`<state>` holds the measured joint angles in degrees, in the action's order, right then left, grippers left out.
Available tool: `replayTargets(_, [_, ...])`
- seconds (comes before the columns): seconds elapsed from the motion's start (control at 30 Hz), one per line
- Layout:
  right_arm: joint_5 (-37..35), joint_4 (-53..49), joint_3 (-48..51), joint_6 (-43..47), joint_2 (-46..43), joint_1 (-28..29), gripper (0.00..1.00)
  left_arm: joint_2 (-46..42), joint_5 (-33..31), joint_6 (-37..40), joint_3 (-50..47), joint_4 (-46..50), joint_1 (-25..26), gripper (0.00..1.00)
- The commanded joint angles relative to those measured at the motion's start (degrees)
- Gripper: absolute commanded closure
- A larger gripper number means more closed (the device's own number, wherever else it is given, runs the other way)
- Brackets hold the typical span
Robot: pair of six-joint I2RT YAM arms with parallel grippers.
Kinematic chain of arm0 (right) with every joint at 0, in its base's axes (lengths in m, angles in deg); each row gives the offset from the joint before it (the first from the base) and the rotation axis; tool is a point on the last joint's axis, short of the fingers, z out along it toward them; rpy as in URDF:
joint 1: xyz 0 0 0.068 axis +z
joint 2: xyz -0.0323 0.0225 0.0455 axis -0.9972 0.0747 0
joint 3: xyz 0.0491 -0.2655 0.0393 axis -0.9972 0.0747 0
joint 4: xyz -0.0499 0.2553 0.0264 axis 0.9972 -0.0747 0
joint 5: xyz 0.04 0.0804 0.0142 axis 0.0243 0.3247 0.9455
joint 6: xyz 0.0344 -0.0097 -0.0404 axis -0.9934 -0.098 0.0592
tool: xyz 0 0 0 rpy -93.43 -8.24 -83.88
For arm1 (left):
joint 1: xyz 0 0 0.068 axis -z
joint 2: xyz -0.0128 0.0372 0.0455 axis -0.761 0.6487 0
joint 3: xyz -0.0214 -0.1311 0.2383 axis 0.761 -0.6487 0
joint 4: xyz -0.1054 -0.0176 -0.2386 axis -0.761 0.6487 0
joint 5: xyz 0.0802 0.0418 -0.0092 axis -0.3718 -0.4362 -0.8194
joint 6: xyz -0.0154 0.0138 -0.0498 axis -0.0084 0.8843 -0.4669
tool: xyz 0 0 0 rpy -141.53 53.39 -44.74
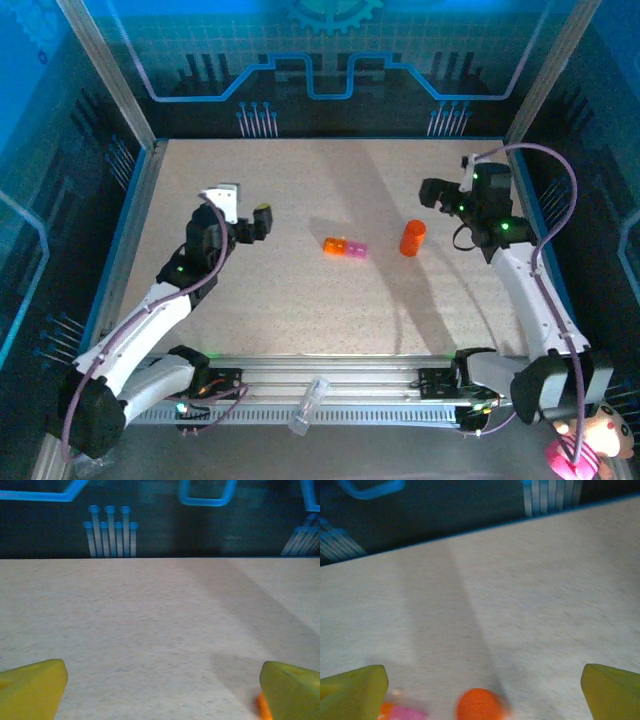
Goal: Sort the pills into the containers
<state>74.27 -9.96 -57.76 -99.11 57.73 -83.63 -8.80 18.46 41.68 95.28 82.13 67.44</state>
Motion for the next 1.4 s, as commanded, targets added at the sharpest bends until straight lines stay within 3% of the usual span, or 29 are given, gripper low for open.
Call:
replayTargets(0.0, [-5.75,8.01,5.17,-0.57,-0.64,-3.08,0.00,-2.76,-2.51,4.42,-5.11,-11.41,-4.02,0.01])
replayTargets(0.3, [-9.21,29.82,22.76,6.14,1.49,-3.93,0.00,7.54,-1.70,11.11,-20.81,-34.66,-9.23,0.01])
replayTargets(0.57, [-9.64,65.13,38.80,10.66,10.86,-2.74,0.00,21.47,1.67,10.09,-20.08,-44.99,-11.23,0.01])
replayTargets(0.6, [-8.67,71.11,40.37,11.06,13.60,-2.50,0.00,22.61,4.32,9.22,-20.14,-46.59,-12.18,0.01])
replayTargets(0.8, [-8.44,84.46,41.50,18.91,22.39,3.05,0.00,30.92,10.62,8.70,-19.01,-51.42,-14.26,0.01])
replayTargets(0.87, [-7.98,76.45,39.33,18.39,20.56,3.26,0.00,33.22,11.28,8.90,-18.12,-52.69,-14.64,0.01])
replayTargets(0.97, [-8.12,71.36,36.16,18.01,21.17,2.84,0.00,32.98,13.30,5.78,-14.74,-45.91,-17.40,0.01])
replayTargets(1.03, [-7.30,72.50,36.33,17.90,21.32,2.30,0.00,33.20,15.81,4.90,-14.62,-46.25,-18.78,0.01])
replayTargets(1.37, [-10.88,74.07,36.82,19.25,21.68,4.31,0.00,33.07,15.59,4.90,-14.58,-45.83,-18.69,0.01])
